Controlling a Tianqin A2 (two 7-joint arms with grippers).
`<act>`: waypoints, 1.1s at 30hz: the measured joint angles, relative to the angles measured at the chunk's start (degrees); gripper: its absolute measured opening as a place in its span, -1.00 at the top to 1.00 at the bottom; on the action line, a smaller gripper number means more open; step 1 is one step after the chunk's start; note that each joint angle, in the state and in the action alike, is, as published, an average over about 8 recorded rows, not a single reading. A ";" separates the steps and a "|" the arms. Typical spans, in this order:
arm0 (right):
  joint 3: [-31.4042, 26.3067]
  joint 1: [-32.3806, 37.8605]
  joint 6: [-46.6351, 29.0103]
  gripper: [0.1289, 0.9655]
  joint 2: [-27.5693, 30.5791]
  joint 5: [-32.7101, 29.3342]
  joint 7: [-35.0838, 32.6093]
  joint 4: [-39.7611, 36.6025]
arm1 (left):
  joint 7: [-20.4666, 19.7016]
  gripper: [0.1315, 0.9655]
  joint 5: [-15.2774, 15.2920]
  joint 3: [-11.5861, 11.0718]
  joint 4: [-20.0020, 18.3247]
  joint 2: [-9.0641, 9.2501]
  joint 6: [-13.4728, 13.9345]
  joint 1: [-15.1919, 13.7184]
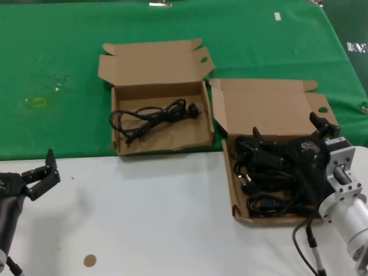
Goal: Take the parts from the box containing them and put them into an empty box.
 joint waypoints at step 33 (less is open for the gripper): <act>0.00 0.00 0.00 -1.00 0.00 0.00 0.00 0.00 | 0.00 -1.00 0.00 0.00 0.00 0.00 0.00 0.00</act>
